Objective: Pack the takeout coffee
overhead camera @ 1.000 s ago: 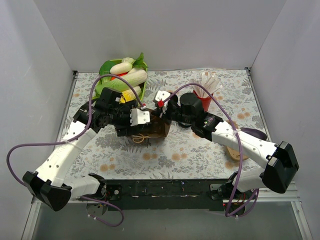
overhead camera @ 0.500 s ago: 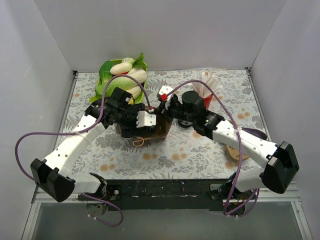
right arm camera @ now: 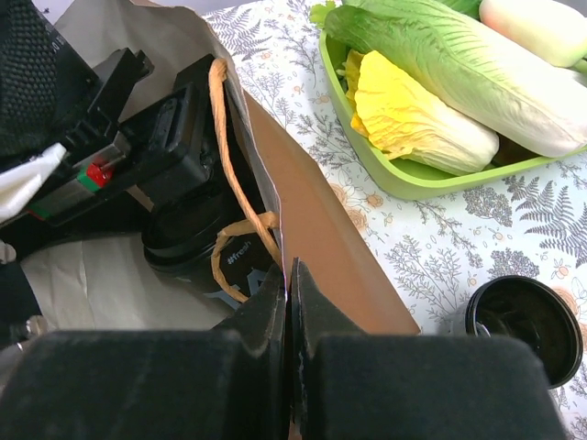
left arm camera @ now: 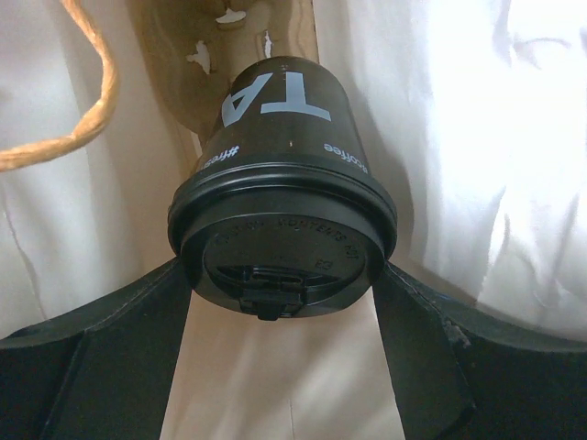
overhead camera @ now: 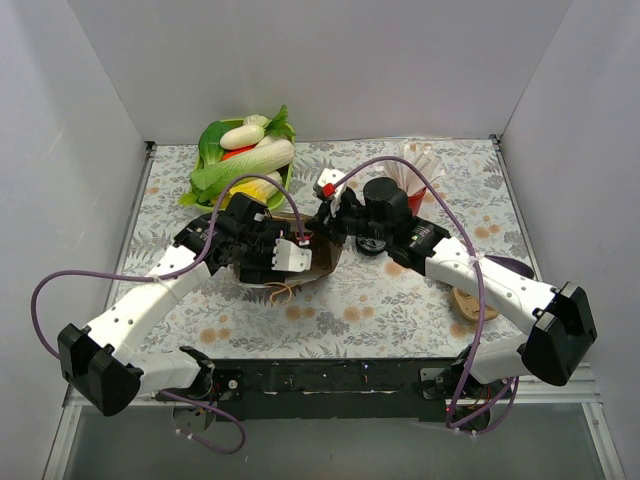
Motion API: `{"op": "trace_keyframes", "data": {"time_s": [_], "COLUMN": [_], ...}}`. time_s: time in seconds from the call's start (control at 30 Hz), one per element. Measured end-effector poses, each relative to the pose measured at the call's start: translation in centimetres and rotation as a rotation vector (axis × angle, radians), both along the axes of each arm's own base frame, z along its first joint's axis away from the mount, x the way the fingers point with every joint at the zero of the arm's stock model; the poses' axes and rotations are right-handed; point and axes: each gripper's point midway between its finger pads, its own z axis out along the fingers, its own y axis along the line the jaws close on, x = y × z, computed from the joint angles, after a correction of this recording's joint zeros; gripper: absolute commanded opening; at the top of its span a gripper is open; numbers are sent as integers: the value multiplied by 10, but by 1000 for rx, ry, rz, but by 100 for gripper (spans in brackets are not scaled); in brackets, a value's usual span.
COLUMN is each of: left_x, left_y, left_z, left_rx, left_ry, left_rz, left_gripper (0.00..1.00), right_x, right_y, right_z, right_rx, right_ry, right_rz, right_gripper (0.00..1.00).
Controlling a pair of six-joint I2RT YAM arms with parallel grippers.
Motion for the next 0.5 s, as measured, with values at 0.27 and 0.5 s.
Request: {"op": "trace_keyframes", "data": {"time_s": [0.27,0.5], "left_x": [6,12], "left_y": [-2,-1], "left_z": [-13,-12], "left_rx": [59,130], "left_ry": [-104,-173], "left_rz": [-49,-62], "left_gripper": [0,0], "right_x": [-1,-19], "right_y": [1,8], "right_z": [-1,2], "right_rx": [-9,-37], "right_ry": [-3,-53], "right_rz": [-15,26], "right_gripper": [1,1]}}
